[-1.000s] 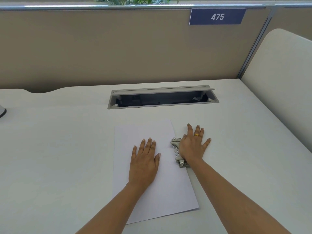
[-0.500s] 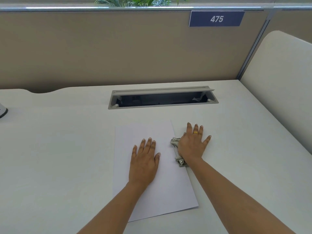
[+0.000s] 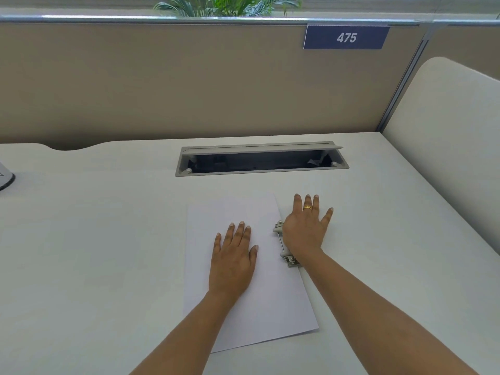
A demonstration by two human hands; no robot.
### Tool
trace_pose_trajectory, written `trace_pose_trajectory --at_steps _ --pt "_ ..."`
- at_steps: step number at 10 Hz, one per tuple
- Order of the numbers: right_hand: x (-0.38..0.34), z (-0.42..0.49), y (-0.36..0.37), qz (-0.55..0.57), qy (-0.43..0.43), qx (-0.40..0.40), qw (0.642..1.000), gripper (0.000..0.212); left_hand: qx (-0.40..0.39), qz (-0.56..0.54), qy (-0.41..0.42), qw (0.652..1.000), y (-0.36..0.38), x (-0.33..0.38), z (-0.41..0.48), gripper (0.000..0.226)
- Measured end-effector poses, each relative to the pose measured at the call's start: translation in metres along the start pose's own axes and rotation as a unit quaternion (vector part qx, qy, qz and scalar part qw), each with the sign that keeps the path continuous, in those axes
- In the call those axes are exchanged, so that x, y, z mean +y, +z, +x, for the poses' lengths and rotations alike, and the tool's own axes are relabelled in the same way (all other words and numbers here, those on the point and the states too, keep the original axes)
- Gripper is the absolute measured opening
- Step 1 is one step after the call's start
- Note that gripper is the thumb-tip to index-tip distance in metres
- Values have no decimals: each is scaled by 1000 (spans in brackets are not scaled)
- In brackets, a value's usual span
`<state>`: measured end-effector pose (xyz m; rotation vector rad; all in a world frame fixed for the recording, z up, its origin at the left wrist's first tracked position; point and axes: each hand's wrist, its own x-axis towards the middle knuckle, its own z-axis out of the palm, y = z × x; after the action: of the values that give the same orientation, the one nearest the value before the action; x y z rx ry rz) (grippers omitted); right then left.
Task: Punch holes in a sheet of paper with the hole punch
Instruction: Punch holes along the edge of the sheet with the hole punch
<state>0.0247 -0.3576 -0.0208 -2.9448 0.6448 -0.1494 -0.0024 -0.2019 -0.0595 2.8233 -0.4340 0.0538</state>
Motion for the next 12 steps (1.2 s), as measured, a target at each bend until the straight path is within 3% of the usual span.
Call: trace_pose_trajectory --at_steps 2,3,5,6,12 --pt "-3 -1 -3 8 2 3 1000 52 0 0 2 1000 0 0 0 54" --pt "-2 -1 -1 69 22 19 997 45 4 5 1 1000 1 0 0 54" --pt "6 -1 -6 380 140 2 914 50 5 6 2 1000 0 0 1 54" --pt "10 -6 -8 427 151 9 891 45 4 5 2 1000 0 1 0 54" --pt "22 -57 -8 363 116 2 925 33 0 -3 1 1000 -2 1 0 53"
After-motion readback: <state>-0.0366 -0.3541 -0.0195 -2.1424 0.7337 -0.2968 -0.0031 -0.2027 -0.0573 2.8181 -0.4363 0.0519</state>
